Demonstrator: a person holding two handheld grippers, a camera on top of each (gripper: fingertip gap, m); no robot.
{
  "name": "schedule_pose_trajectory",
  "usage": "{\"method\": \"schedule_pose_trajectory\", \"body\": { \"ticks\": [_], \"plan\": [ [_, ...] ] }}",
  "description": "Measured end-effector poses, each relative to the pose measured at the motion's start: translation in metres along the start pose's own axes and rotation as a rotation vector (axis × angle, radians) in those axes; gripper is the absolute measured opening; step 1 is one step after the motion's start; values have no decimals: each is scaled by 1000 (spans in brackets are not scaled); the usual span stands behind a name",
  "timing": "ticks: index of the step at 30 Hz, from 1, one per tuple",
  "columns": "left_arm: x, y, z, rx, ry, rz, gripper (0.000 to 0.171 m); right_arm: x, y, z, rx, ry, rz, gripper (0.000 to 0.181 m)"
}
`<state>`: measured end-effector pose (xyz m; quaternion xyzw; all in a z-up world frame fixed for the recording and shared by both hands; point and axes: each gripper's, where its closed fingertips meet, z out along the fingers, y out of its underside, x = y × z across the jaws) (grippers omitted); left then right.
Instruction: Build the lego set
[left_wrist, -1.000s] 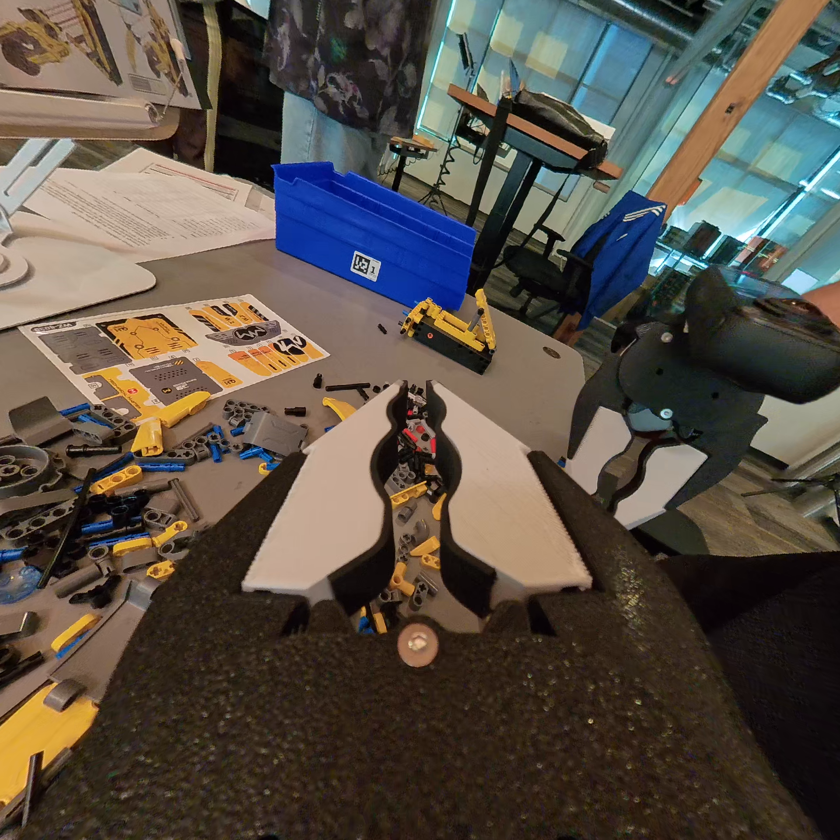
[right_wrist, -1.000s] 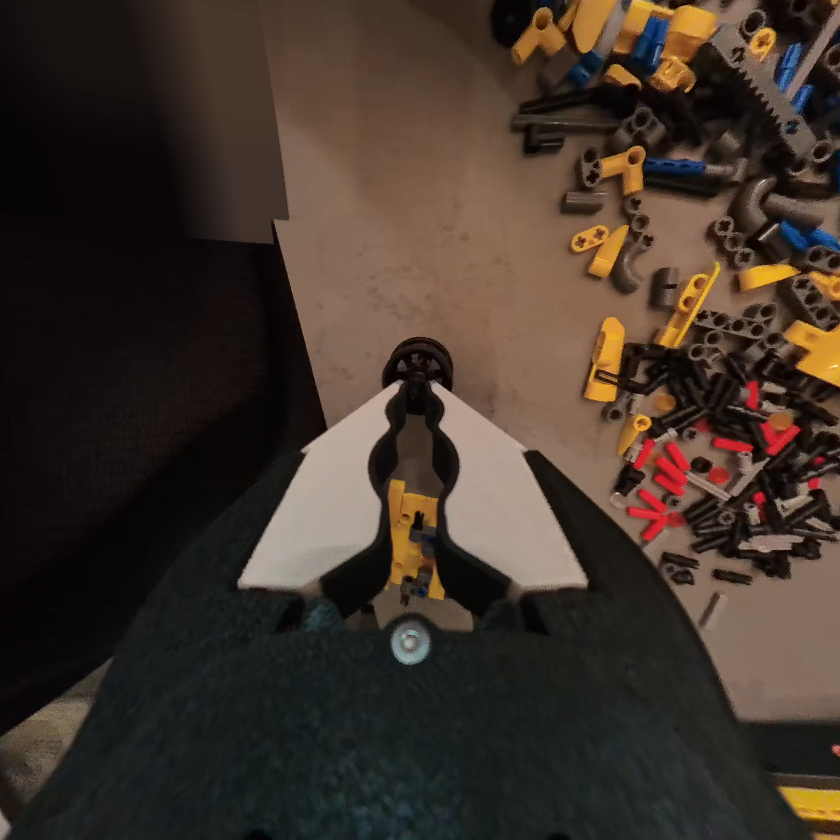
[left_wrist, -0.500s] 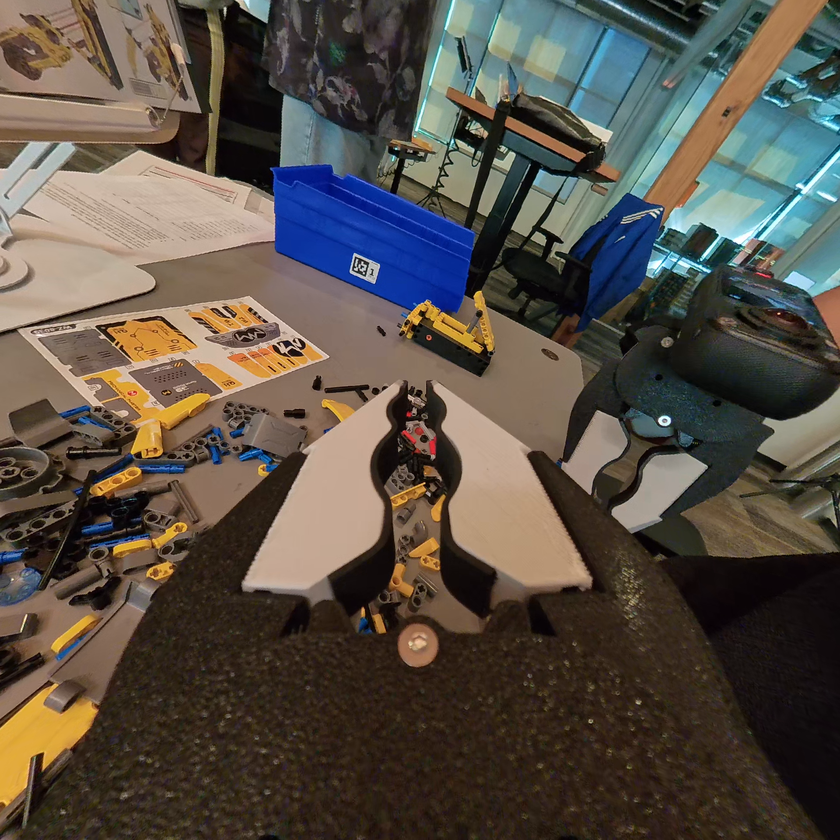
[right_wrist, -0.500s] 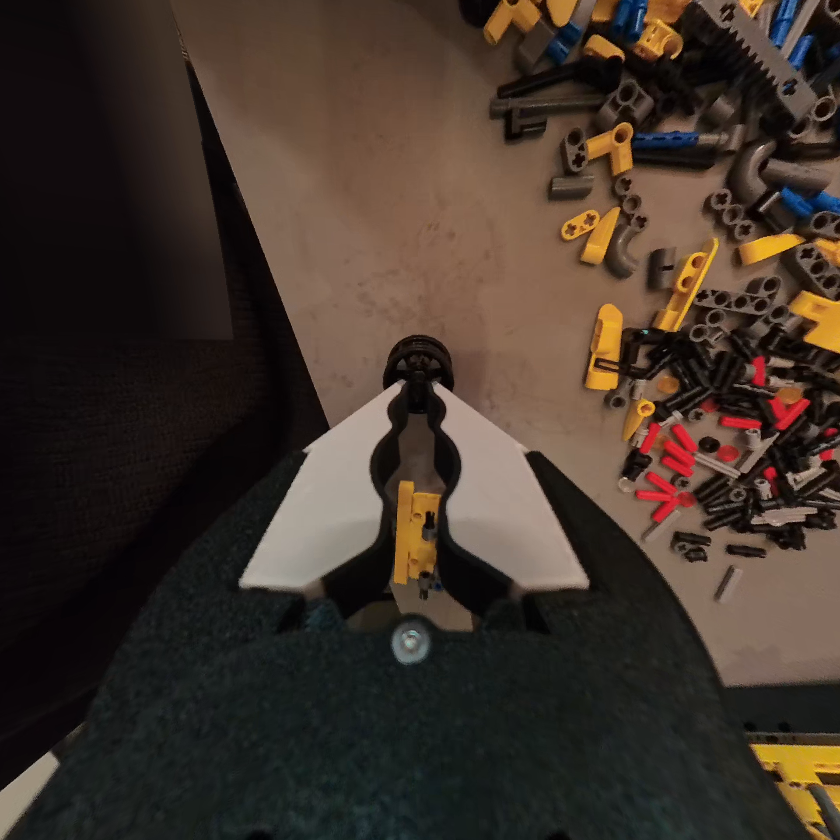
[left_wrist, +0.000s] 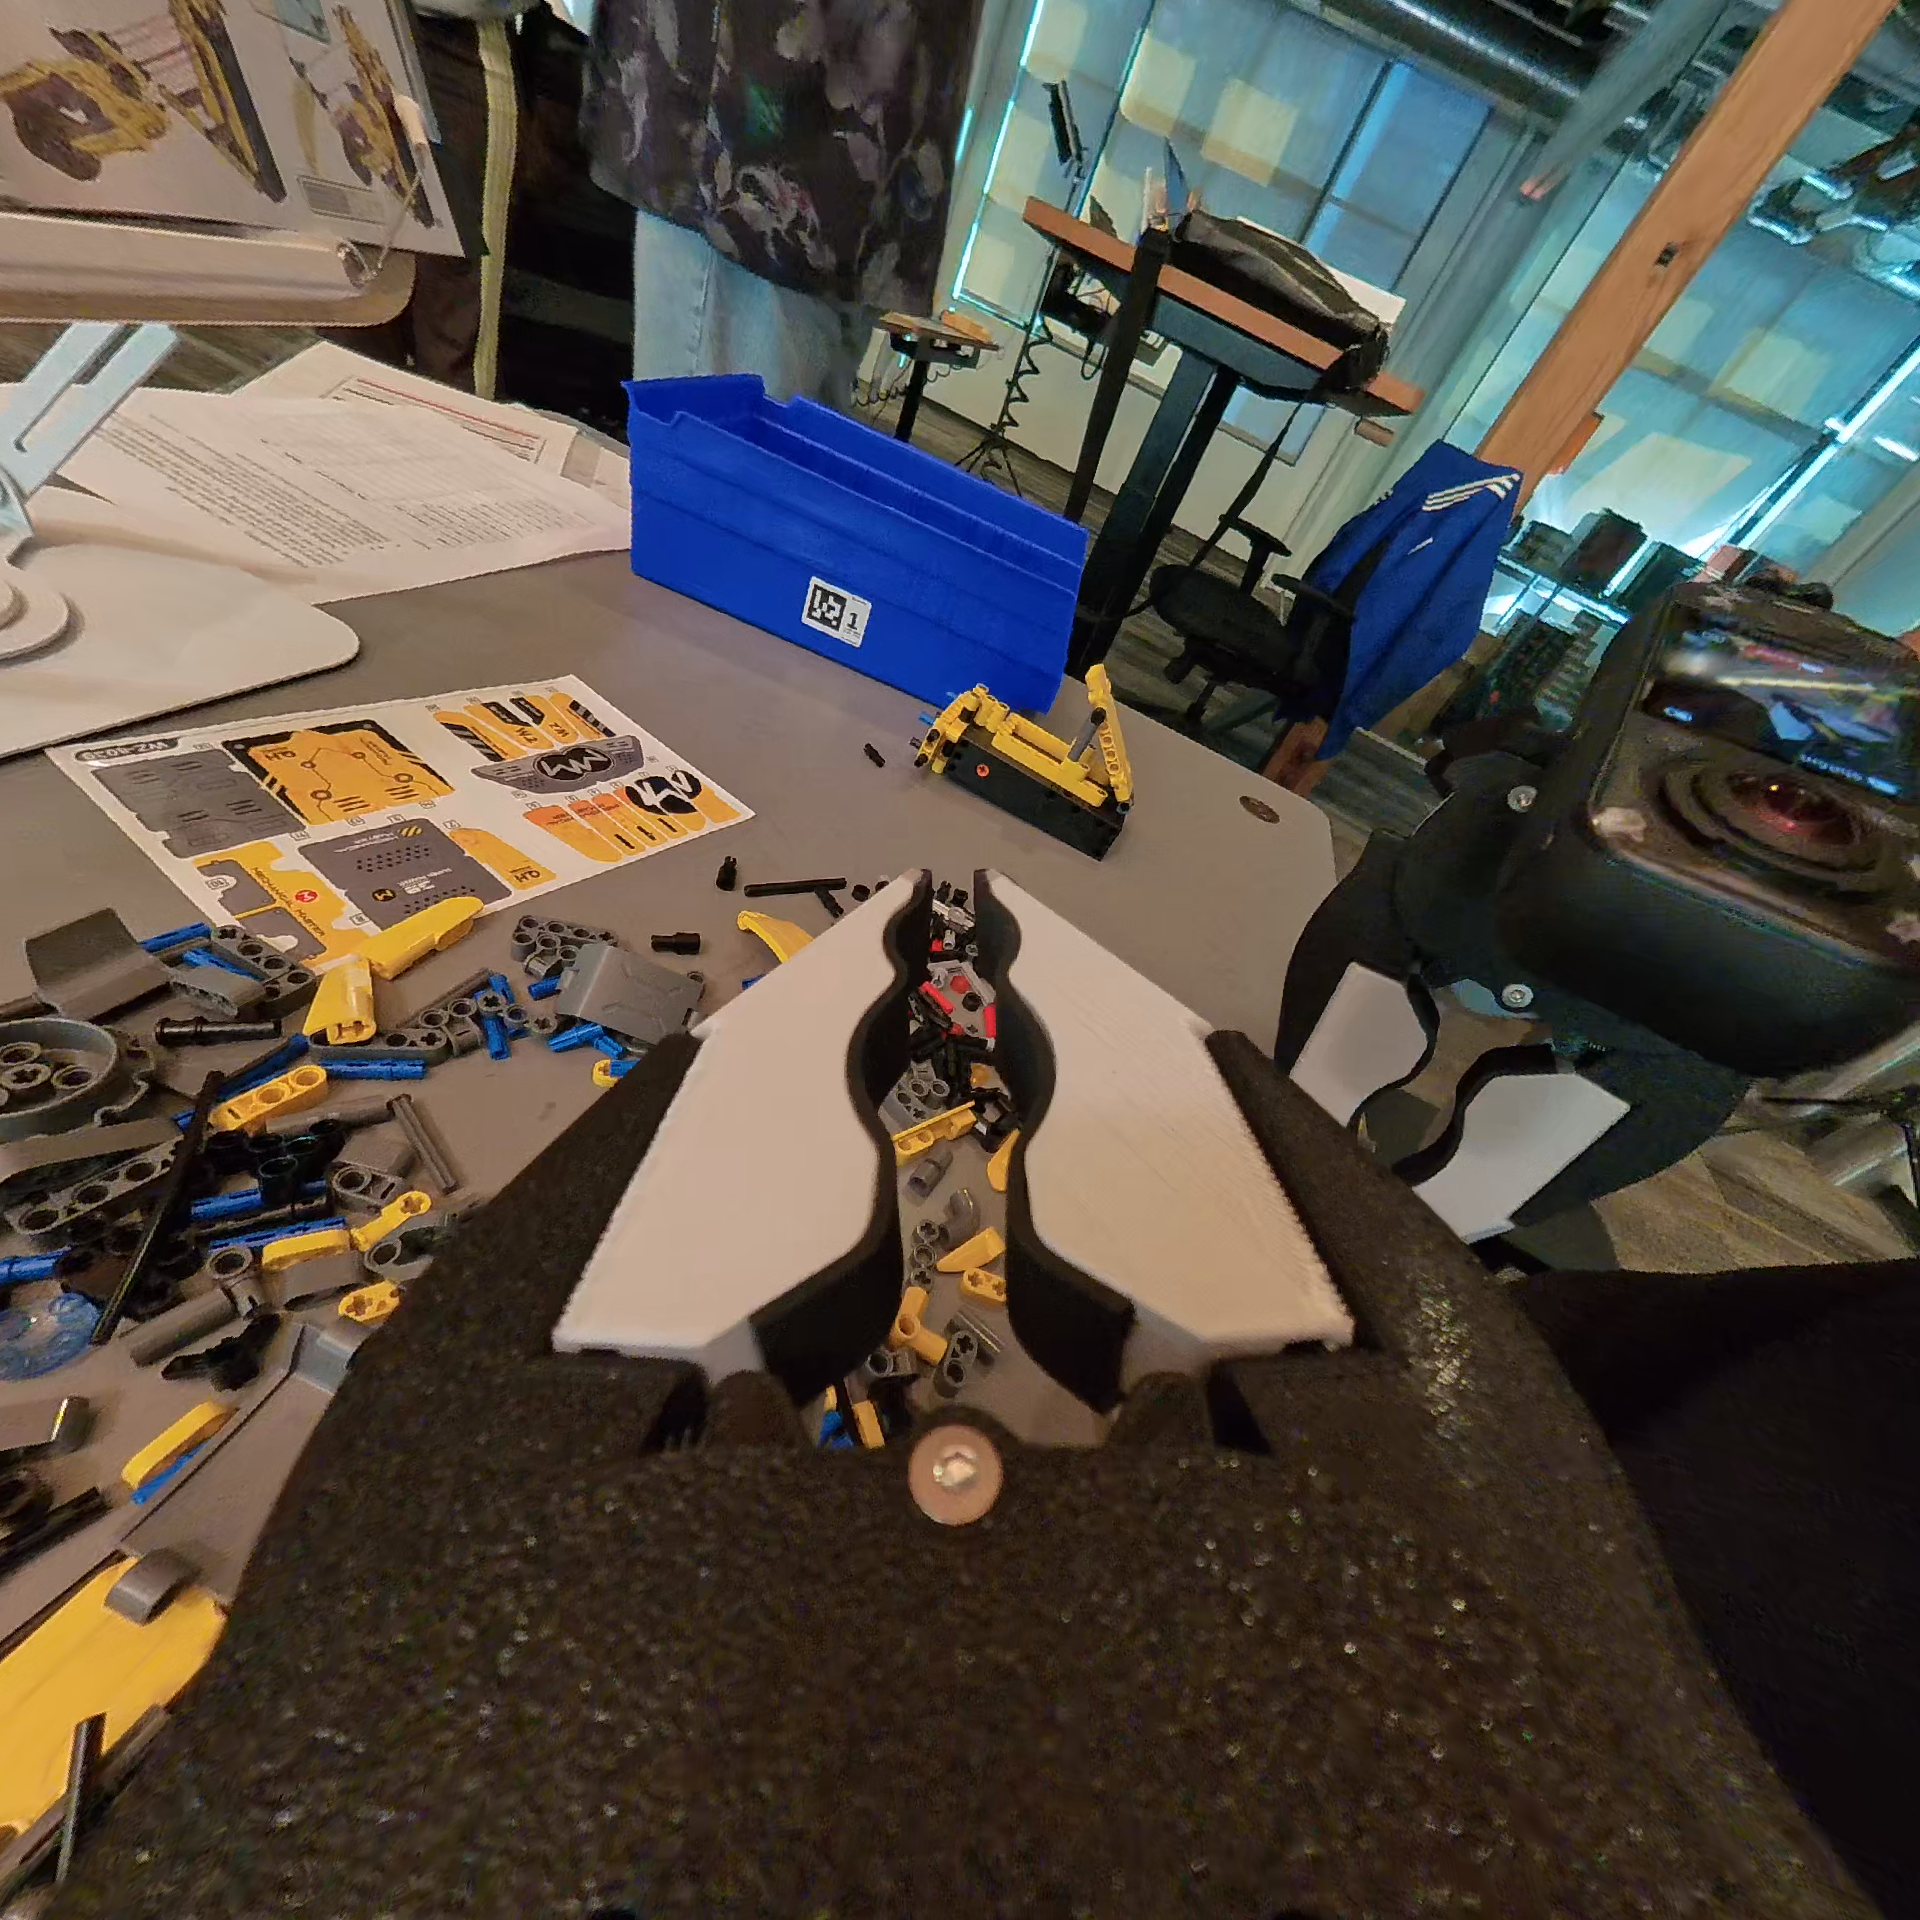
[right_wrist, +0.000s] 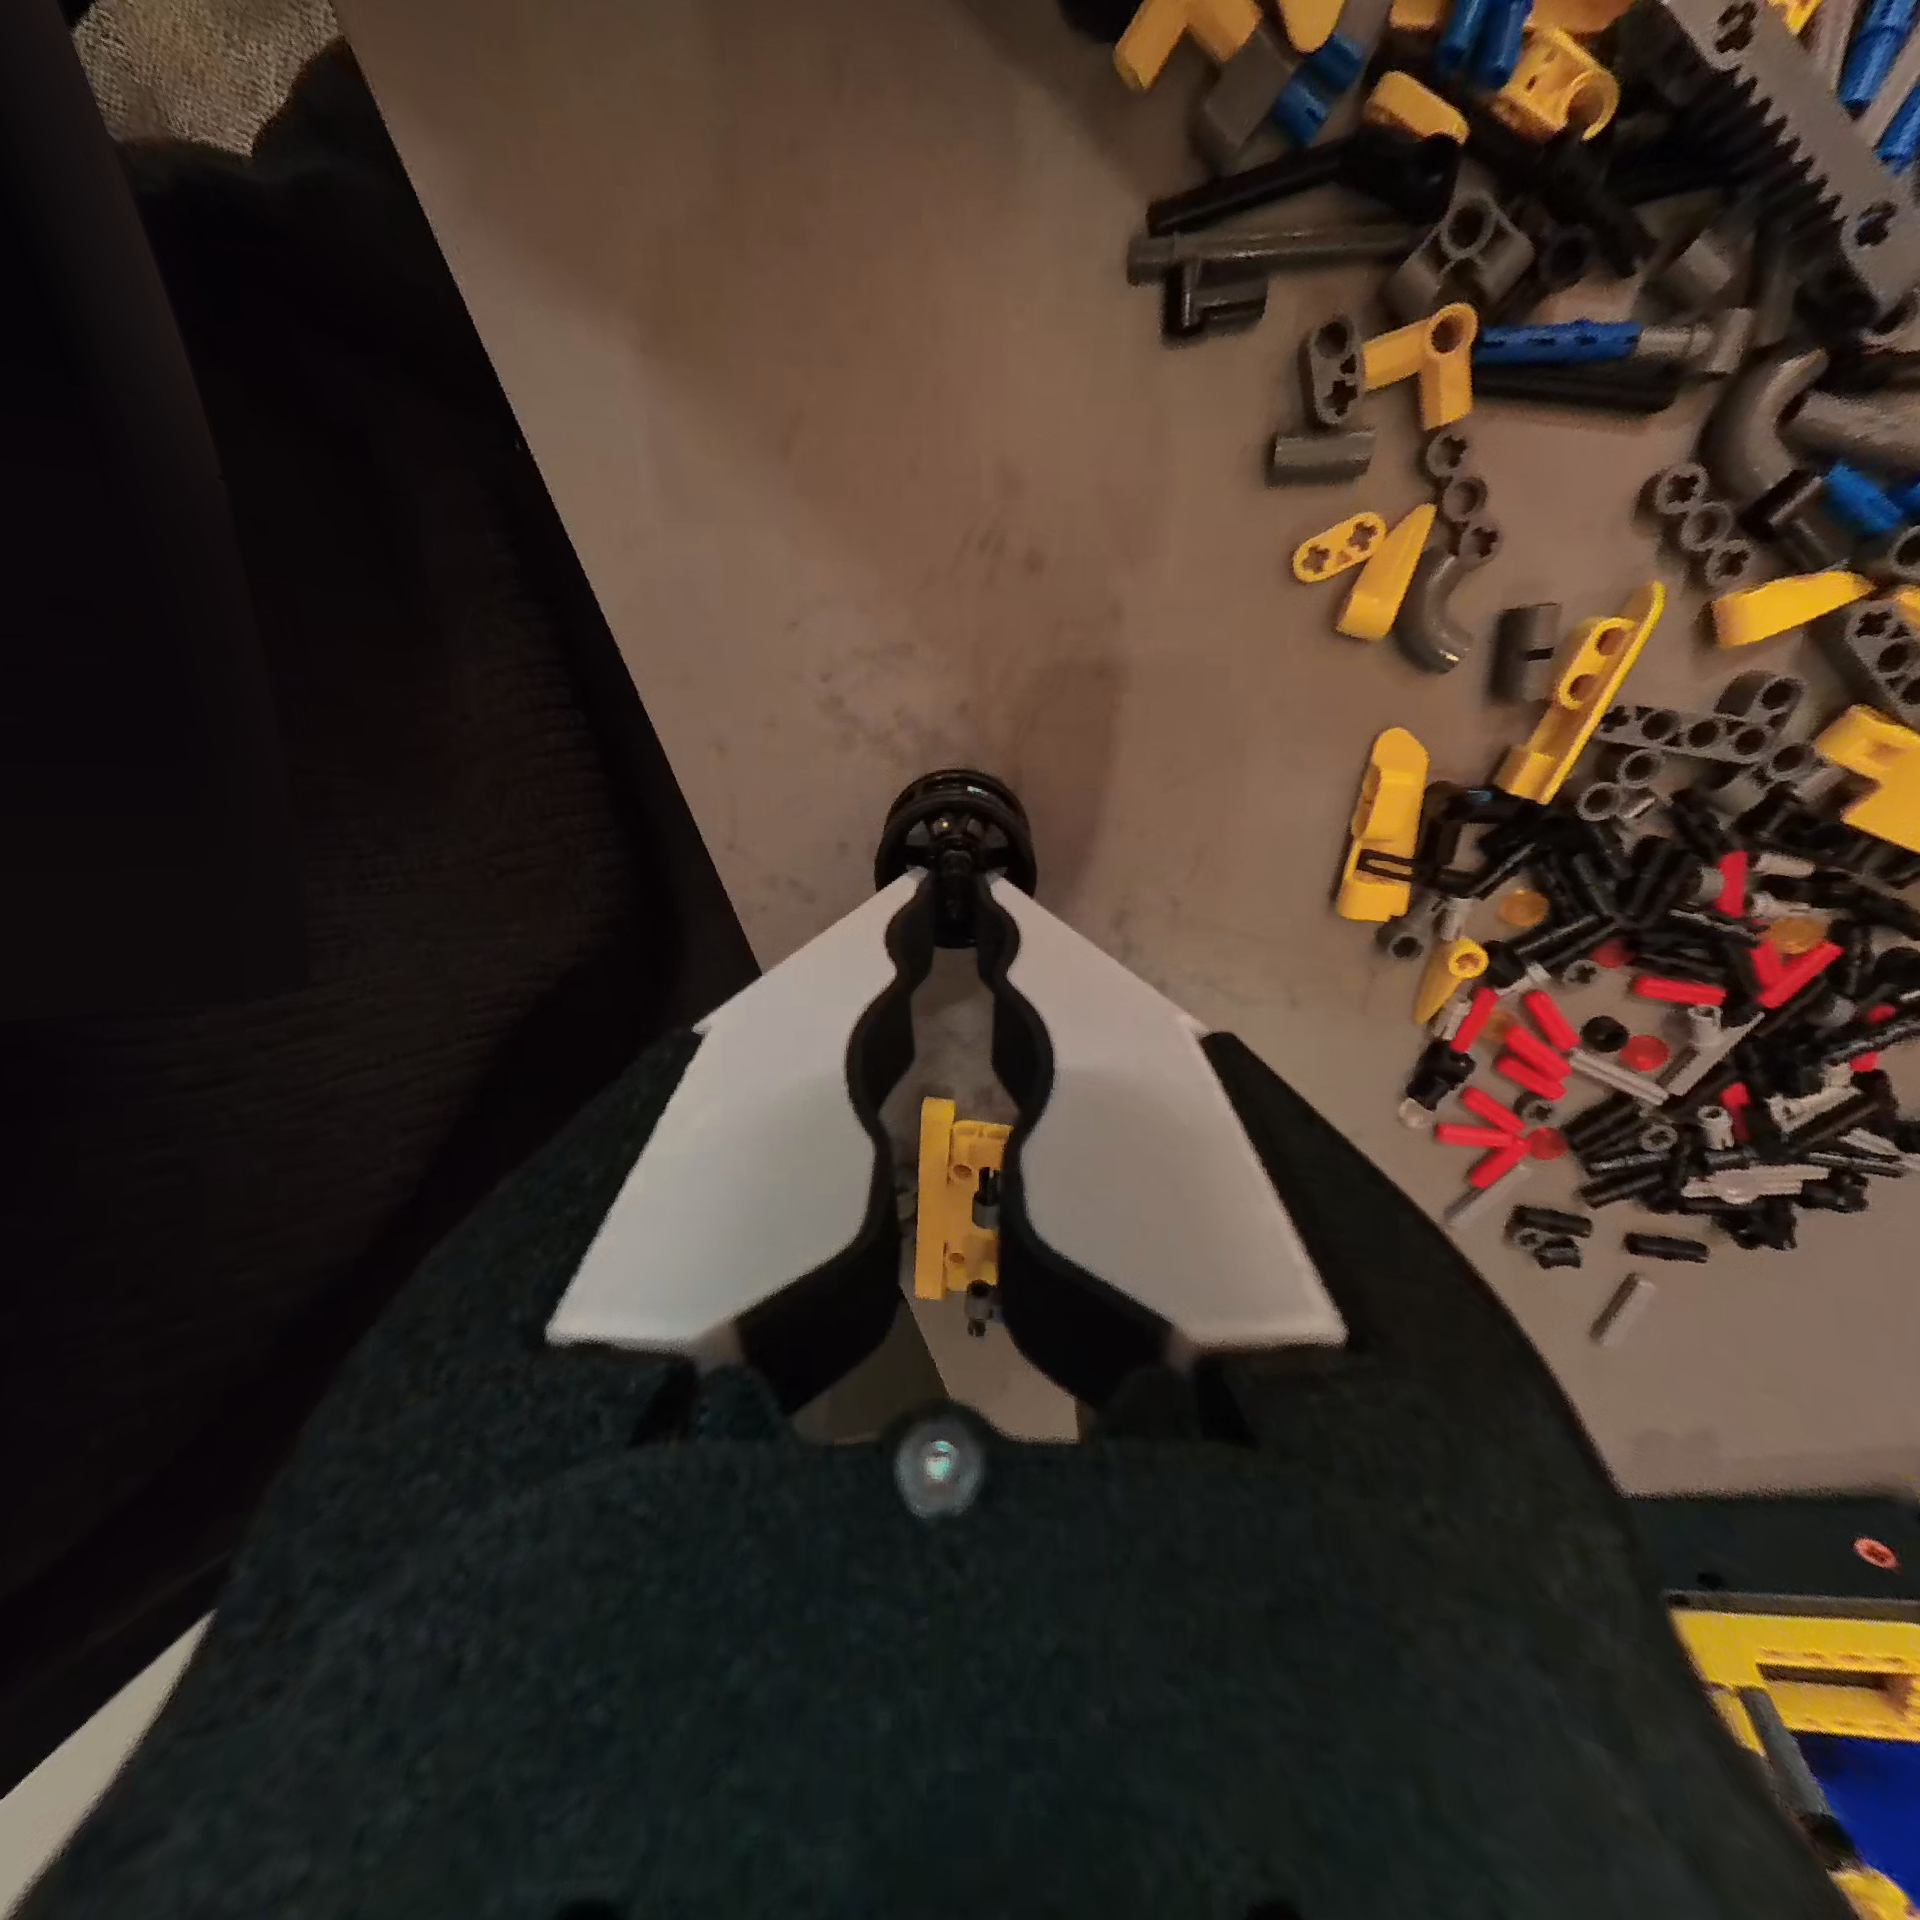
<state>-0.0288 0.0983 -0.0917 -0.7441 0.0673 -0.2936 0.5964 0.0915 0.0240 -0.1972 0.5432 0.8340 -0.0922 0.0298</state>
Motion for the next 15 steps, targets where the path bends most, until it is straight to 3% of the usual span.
{"method": "schedule_pose_trajectory", "body": {
  "ticks": [15],
  "plan": [
    [0,-1,-1,-2,0,1,7,-2,3,1,-18,49,-38,6]
  ]
}}
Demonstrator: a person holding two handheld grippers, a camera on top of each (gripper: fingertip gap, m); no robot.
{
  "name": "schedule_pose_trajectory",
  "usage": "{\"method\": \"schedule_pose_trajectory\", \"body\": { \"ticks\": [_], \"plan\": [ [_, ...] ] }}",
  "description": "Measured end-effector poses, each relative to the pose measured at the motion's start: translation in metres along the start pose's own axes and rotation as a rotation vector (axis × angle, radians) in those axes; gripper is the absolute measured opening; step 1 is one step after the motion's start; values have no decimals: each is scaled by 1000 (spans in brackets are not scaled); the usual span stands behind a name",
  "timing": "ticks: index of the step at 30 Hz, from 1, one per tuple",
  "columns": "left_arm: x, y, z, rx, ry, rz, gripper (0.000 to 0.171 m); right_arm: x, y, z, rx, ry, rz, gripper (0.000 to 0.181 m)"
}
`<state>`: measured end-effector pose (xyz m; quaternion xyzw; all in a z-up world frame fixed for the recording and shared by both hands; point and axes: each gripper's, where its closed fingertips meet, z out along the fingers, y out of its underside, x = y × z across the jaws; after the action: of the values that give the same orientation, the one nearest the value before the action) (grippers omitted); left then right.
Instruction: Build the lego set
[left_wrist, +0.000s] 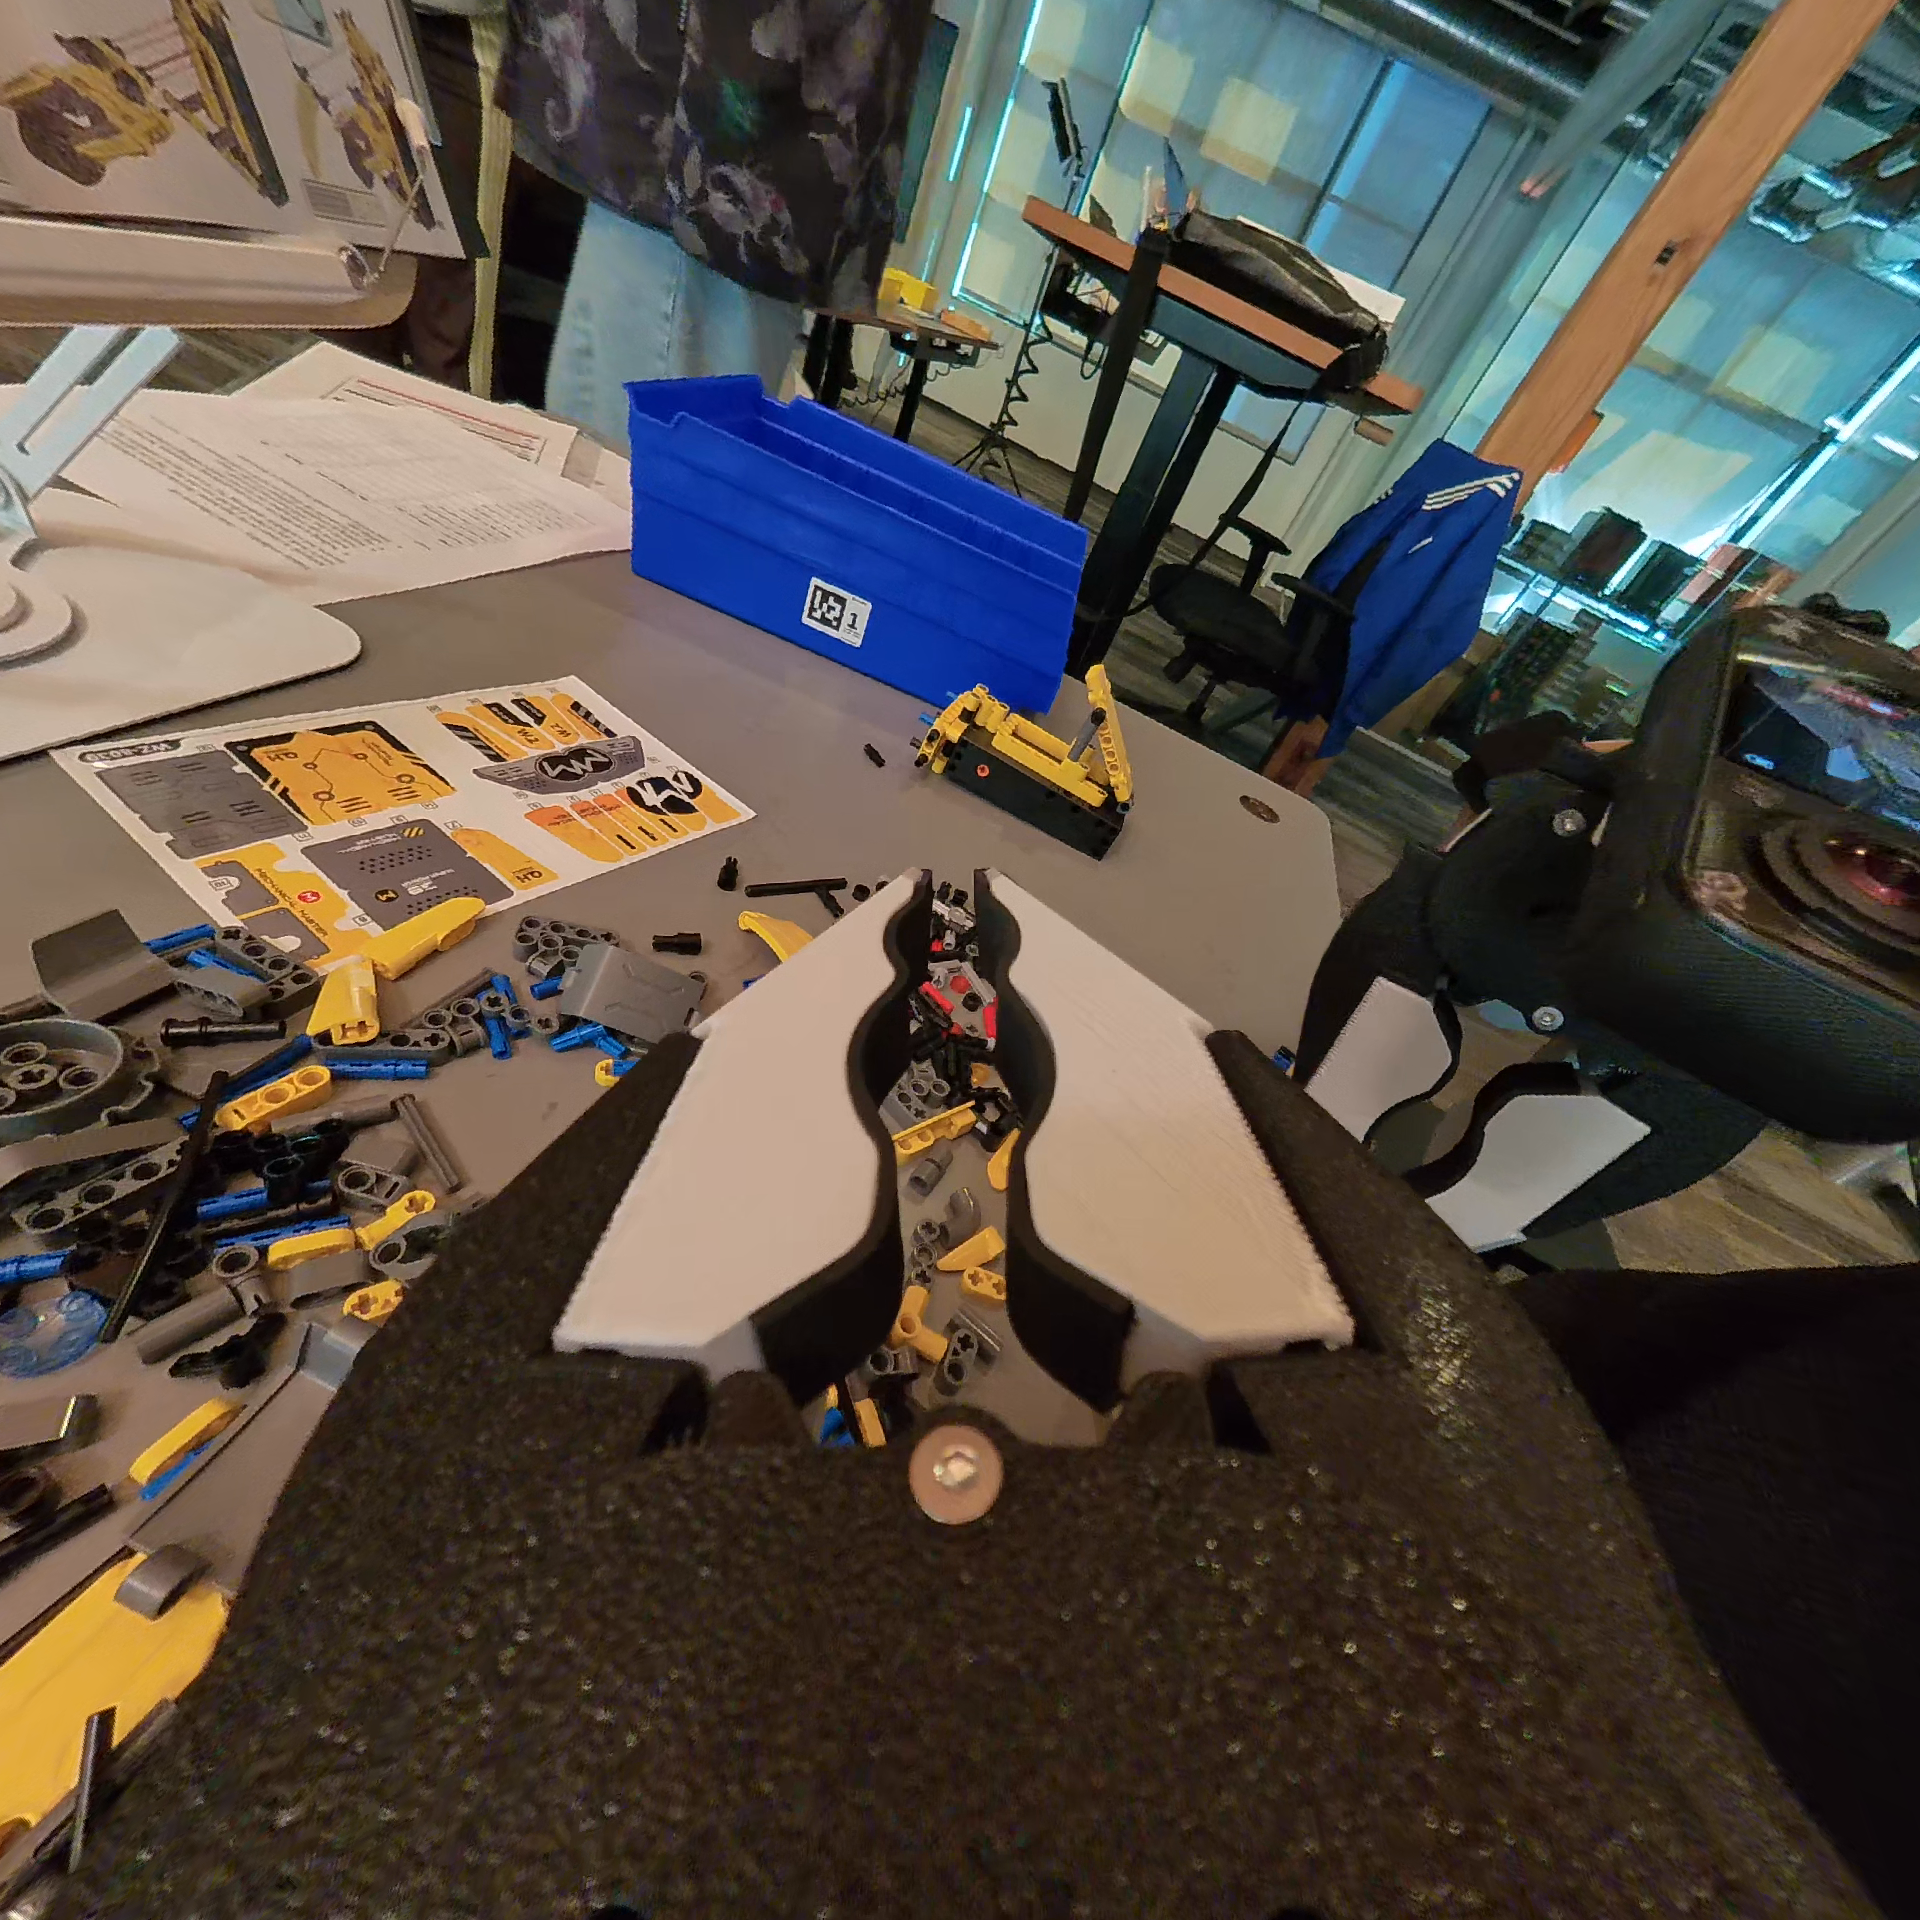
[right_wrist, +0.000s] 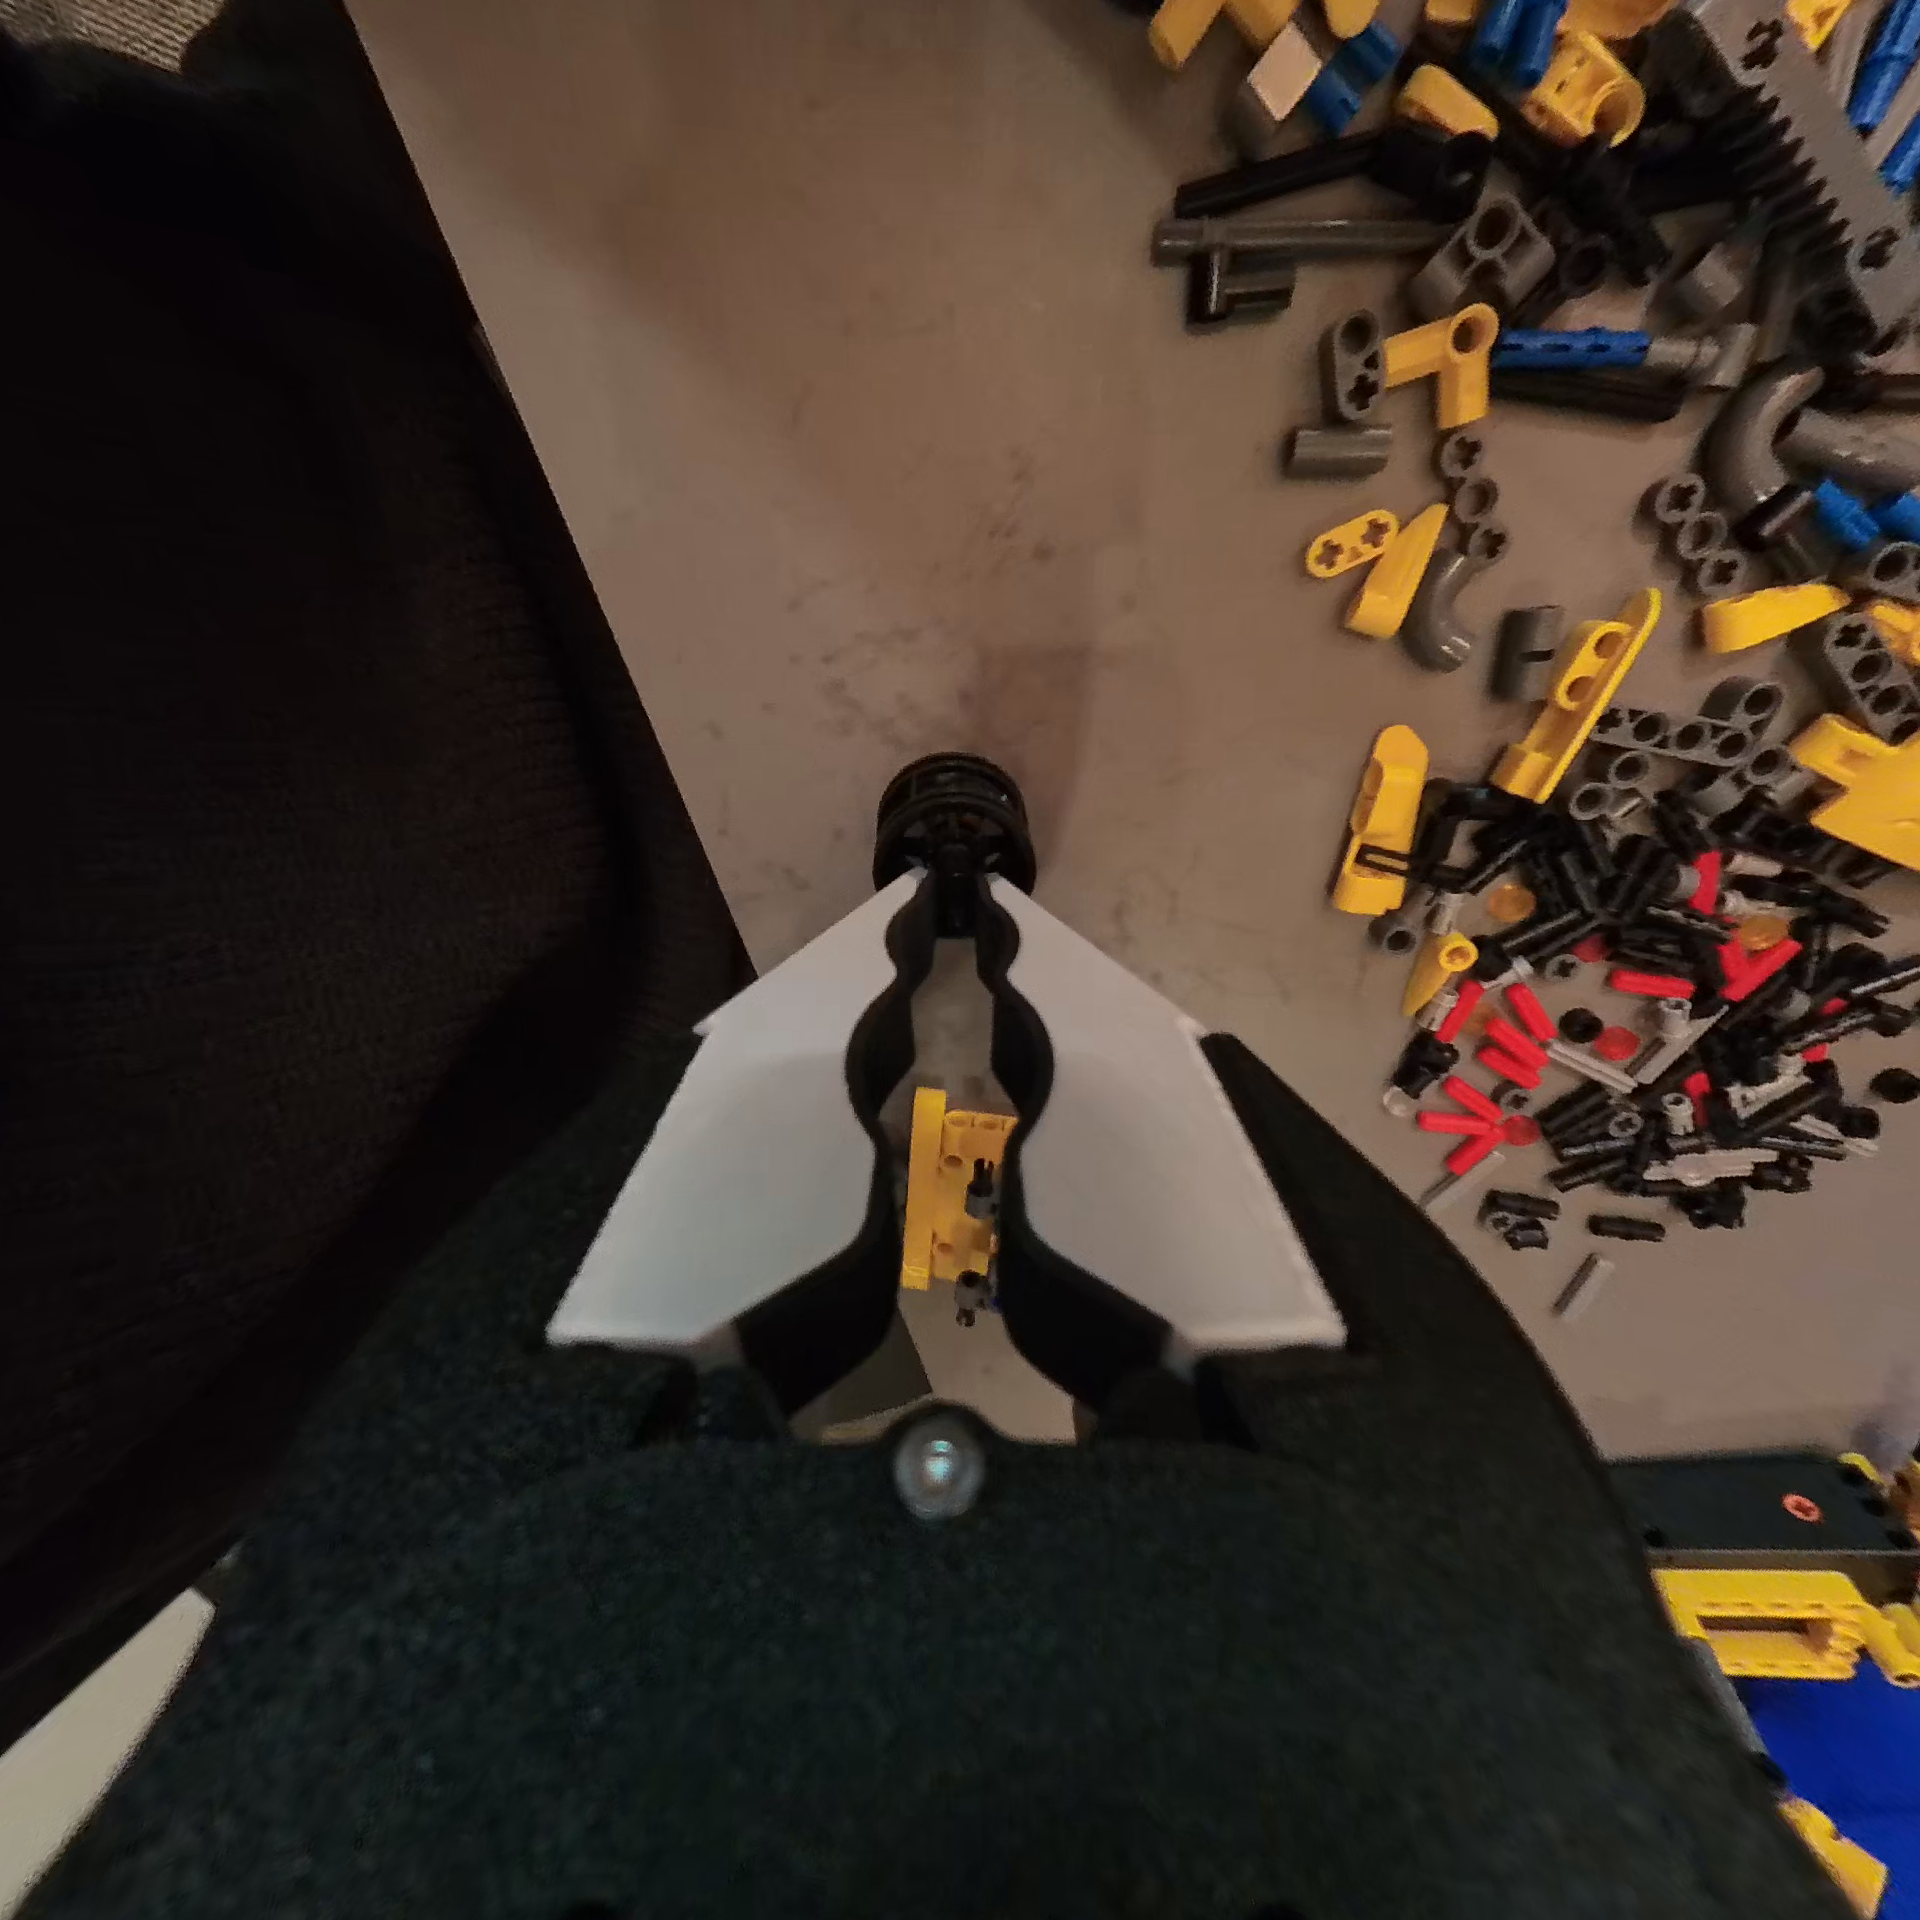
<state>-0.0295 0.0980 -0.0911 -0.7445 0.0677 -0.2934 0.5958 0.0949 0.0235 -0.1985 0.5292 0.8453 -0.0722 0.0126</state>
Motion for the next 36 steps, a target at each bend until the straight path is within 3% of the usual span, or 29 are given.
{"method": "schedule_pose_trajectory", "body": {
  "ticks": [5,10,19,36],
  "plan": [
    [0,1,1,-5,0,-3,7,-1,-2,0,-26,29,-41,6],
    [0,1,1,-7,-1,-2,7,-1,-3,0,-128,123,-168,6],
    [-1,-1,-2,5,1,-9,7,0,-10,-1,-302,146,-300,6],
    [0,-5,-5,22,7,-11,7,3,-17,4,-183,151,-318,7]
  ]
}}
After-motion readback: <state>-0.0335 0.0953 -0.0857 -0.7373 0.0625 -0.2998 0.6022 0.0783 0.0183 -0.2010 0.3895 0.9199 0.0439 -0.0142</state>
